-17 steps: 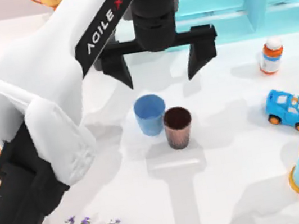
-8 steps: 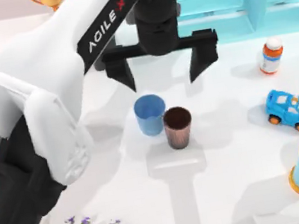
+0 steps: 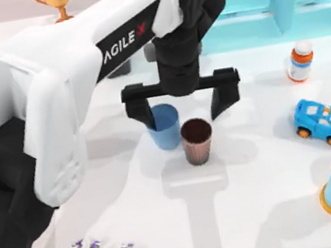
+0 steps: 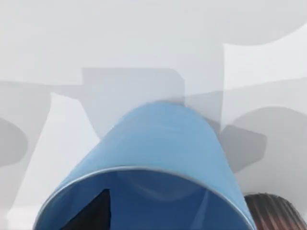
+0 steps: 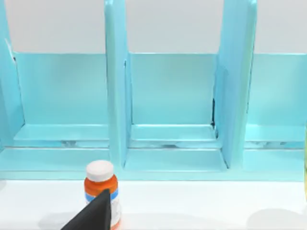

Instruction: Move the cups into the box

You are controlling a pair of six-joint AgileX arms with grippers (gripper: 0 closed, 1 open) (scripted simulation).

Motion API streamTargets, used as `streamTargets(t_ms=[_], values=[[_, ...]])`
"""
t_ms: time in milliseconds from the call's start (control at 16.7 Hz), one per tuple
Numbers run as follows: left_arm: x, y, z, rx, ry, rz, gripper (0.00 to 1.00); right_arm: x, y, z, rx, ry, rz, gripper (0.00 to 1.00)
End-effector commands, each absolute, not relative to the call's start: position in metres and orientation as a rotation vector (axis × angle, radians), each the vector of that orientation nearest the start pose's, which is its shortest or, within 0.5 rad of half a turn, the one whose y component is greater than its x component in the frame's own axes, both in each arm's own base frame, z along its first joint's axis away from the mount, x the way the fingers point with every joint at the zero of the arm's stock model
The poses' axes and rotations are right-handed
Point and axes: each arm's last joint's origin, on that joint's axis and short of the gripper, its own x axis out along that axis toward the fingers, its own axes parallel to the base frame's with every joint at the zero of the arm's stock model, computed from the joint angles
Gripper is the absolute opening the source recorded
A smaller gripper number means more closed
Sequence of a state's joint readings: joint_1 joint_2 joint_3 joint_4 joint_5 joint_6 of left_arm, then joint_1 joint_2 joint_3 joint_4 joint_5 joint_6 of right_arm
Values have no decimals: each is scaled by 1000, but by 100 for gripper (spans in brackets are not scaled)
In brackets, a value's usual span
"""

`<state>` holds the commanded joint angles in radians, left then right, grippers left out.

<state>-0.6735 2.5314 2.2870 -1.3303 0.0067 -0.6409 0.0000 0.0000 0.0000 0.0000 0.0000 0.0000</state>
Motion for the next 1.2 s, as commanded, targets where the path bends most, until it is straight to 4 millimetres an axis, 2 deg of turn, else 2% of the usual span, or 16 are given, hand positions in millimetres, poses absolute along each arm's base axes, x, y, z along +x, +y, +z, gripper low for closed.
streamTargets(t_ms=[180, 480, 1200], values=[[387, -302, 137, 16, 1571, -15, 100, 106, -1, 160, 0, 0, 0, 100], [387, -302, 135, 16, 1571, -15, 100, 106, -1, 160, 0, 0, 0, 100], [387, -302, 135, 16, 1571, -15, 10, 106, -1, 160, 0, 0, 0, 100]])
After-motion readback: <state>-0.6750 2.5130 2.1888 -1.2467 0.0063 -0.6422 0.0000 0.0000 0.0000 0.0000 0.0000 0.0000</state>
